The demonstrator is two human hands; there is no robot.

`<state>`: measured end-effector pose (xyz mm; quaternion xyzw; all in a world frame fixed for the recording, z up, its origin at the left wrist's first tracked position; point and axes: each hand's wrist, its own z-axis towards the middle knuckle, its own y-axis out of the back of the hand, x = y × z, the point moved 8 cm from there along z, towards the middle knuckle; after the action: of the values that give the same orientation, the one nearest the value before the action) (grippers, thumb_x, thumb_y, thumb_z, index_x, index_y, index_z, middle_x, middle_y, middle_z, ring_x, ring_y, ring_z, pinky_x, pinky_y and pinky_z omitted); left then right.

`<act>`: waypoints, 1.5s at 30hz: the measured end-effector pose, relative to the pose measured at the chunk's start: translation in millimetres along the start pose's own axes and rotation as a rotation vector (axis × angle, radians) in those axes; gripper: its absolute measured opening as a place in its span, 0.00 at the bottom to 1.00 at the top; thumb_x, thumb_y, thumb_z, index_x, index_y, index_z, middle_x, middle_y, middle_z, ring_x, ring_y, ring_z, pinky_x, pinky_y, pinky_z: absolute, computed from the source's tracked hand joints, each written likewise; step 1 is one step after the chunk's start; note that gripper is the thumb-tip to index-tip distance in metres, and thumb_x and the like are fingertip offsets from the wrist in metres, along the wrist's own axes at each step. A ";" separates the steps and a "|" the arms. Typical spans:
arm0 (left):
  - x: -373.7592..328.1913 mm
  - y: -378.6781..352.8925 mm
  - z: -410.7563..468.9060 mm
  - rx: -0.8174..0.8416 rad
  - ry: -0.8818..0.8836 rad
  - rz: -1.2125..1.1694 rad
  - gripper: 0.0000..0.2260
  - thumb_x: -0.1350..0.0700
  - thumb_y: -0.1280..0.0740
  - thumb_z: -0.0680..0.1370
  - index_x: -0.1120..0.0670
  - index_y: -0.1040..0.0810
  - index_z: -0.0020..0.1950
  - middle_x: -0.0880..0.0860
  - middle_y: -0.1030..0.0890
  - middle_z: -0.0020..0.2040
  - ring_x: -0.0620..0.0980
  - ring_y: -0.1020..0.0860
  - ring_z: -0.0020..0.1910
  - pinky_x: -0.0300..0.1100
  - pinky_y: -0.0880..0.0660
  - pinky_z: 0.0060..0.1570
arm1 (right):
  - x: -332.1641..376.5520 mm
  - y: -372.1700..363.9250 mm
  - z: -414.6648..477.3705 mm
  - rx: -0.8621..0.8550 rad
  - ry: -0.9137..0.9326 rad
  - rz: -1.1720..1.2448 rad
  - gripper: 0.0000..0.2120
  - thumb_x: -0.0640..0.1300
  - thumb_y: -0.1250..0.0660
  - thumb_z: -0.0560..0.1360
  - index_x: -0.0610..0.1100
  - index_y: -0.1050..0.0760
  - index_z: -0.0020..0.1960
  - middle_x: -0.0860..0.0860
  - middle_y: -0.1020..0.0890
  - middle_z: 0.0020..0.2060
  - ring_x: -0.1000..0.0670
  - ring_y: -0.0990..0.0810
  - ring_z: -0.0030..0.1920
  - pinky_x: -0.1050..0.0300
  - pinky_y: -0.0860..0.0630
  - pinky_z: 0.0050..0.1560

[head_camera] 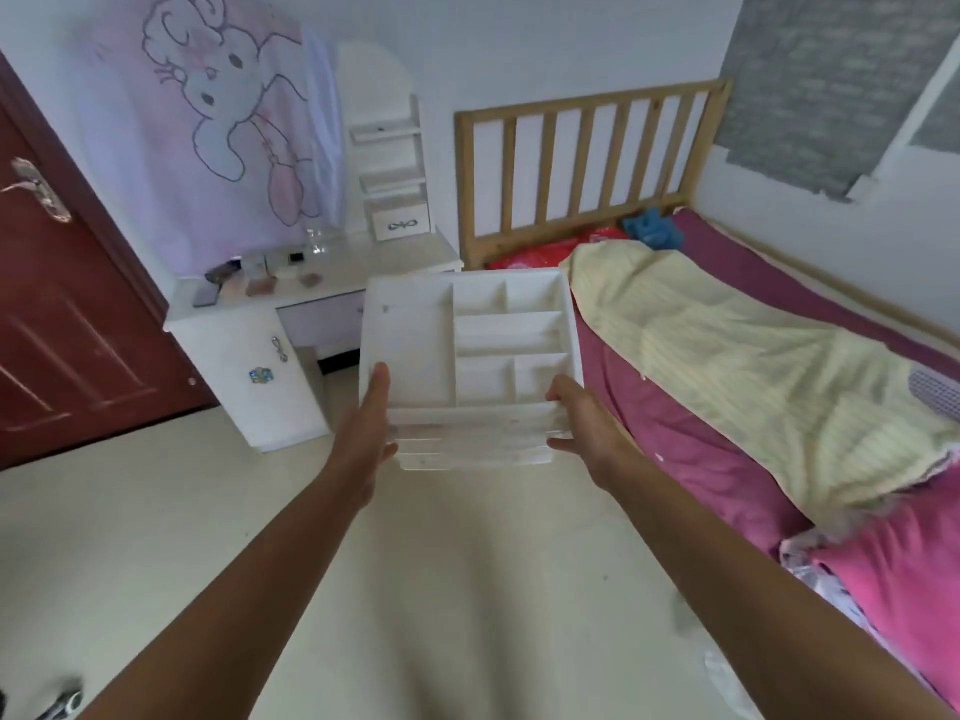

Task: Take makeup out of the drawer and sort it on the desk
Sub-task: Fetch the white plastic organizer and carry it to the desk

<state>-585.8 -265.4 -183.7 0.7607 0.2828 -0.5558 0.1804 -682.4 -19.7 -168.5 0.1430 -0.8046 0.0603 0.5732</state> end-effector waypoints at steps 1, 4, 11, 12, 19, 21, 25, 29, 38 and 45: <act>-7.1 -8.5 18.7 0.010 0.005 0.006 0.30 0.34 0.41 0.78 0.51 0.32 0.74 0.52 0.26 0.66 0.57 0.27 0.66 0.57 0.30 0.68 | 6.7 -1.2 21.7 0.000 -0.003 -0.001 0.04 0.47 0.39 0.76 0.48 0.27 0.46 0.53 0.25 0.42 0.51 0.24 0.46 0.41 0.23 0.63; -24.0 -37.3 76.9 0.028 0.015 0.012 0.29 0.34 0.41 0.79 0.50 0.32 0.74 0.51 0.26 0.64 0.55 0.27 0.65 0.56 0.31 0.69 | 22.6 -2.2 92.7 -0.001 -0.010 0.017 0.04 0.46 0.40 0.76 0.50 0.29 0.42 0.54 0.26 0.41 0.51 0.26 0.44 0.41 0.23 0.63; -63.5 -107.2 241.9 -0.001 0.002 -0.002 0.27 0.35 0.42 0.79 0.48 0.34 0.74 0.48 0.27 0.63 0.52 0.29 0.60 0.57 0.32 0.69 | 74.5 -6.9 285.8 0.064 0.017 0.037 0.03 0.46 0.39 0.76 0.50 0.27 0.46 0.53 0.24 0.44 0.53 0.25 0.45 0.42 0.24 0.60; -70.8 -114.9 263.2 -0.006 0.009 0.000 0.28 0.35 0.41 0.79 0.48 0.34 0.74 0.48 0.27 0.63 0.52 0.29 0.60 0.57 0.32 0.69 | 83.9 -8.0 311.6 0.074 0.011 0.041 0.02 0.46 0.39 0.76 0.49 0.28 0.46 0.53 0.25 0.44 0.53 0.26 0.45 0.42 0.25 0.60; -127.7 -125.2 401.3 -0.092 0.023 -0.005 0.32 0.33 0.39 0.76 0.49 0.34 0.75 0.49 0.29 0.68 0.53 0.28 0.62 0.56 0.30 0.68 | 162.9 -50.6 461.4 0.162 0.008 -0.010 0.04 0.45 0.40 0.76 0.51 0.30 0.43 0.52 0.26 0.42 0.52 0.27 0.44 0.41 0.25 0.61; -134.0 -120.6 439.5 -0.107 0.036 -0.029 0.31 0.34 0.38 0.77 0.49 0.34 0.75 0.48 0.30 0.67 0.53 0.29 0.61 0.56 0.31 0.69 | 174.1 -70.6 499.1 0.184 -0.006 -0.025 0.05 0.44 0.40 0.77 0.51 0.30 0.43 0.52 0.27 0.41 0.52 0.27 0.43 0.42 0.25 0.61; -136.6 -110.7 524.2 -0.113 0.070 -0.067 0.29 0.36 0.38 0.78 0.49 0.34 0.75 0.47 0.29 0.66 0.52 0.31 0.62 0.56 0.32 0.70 | 188.0 -113.6 576.6 0.204 -0.041 -0.051 0.05 0.44 0.40 0.77 0.50 0.30 0.44 0.51 0.28 0.42 0.52 0.29 0.43 0.43 0.25 0.61; -139.0 -98.7 626.1 -0.104 0.106 -0.089 0.26 0.38 0.38 0.79 0.49 0.33 0.73 0.47 0.29 0.63 0.52 0.31 0.61 0.56 0.32 0.70 | 196.2 -159.4 663.6 0.157 -0.073 -0.072 0.04 0.43 0.39 0.77 0.49 0.28 0.44 0.51 0.26 0.43 0.52 0.28 0.44 0.41 0.25 0.63; -159.2 -89.5 823.4 -0.035 0.251 -0.058 0.22 0.38 0.38 0.79 0.50 0.30 0.67 0.50 0.24 0.59 0.50 0.26 0.53 0.56 0.30 0.68 | 216.3 -234.4 841.0 0.116 -0.182 -0.095 0.04 0.47 0.37 0.73 0.48 0.26 0.46 0.49 0.25 0.50 0.46 0.26 0.51 0.46 0.23 0.53; -139.4 -101.0 920.4 -0.061 0.366 -0.020 0.29 0.36 0.37 0.78 0.53 0.31 0.72 0.57 0.27 0.70 0.58 0.27 0.65 0.55 0.30 0.68 | 199.3 -261.7 942.5 0.137 -0.298 -0.093 0.02 0.46 0.37 0.72 0.49 0.29 0.42 0.51 0.26 0.43 0.50 0.27 0.44 0.49 0.26 0.51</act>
<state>-1364.8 -761.0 -339.6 0.8403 0.3353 -0.4012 0.1433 -1517.4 -546.8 -315.1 0.2262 -0.8671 0.0668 0.4387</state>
